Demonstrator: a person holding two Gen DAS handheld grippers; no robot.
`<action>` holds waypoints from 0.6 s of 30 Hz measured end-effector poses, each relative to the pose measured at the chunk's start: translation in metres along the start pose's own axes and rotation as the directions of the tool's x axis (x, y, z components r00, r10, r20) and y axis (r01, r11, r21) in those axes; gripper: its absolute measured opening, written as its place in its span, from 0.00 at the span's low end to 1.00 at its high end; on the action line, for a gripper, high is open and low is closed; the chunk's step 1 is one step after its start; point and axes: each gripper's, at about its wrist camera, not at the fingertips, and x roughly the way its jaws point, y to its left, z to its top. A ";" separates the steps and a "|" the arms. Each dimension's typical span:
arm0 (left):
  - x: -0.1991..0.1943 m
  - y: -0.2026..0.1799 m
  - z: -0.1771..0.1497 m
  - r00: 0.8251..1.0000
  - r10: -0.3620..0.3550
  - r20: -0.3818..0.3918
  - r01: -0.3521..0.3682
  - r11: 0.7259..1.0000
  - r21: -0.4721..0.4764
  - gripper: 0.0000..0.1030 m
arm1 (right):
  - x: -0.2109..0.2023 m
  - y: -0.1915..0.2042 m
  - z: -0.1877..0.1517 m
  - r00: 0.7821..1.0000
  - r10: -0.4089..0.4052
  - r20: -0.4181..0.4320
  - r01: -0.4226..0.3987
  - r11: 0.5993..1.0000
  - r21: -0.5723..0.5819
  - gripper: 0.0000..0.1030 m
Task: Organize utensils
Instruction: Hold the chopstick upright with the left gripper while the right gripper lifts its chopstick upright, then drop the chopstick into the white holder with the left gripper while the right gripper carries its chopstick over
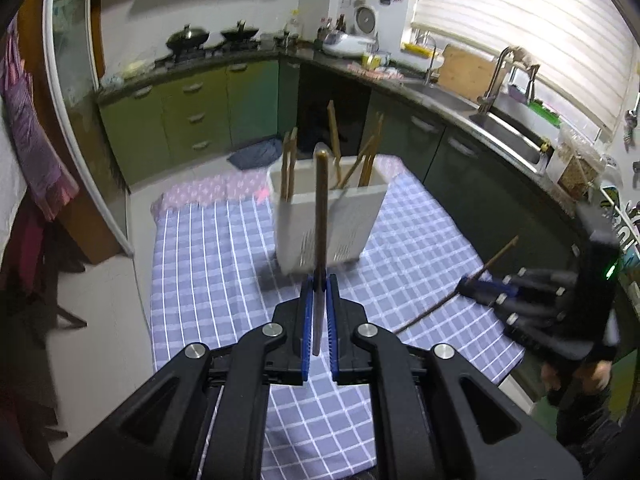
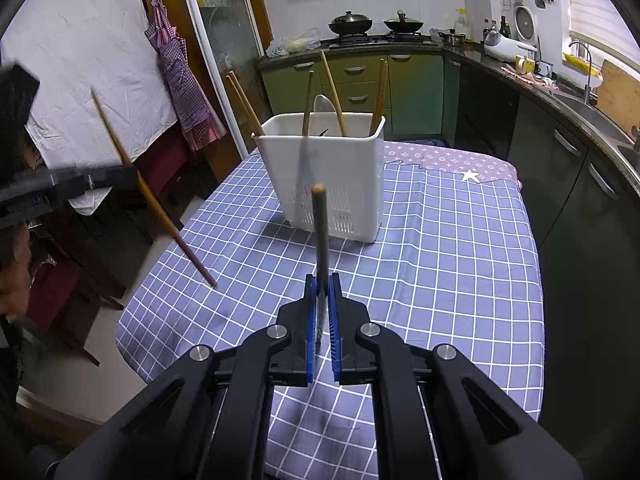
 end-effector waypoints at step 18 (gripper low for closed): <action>0.001 -0.022 0.121 0.976 0.061 0.210 -0.068 0.997 0.024 0.07 | -0.003 0.000 -0.005 1.000 0.022 0.004 -0.021 1.000 -0.008 0.07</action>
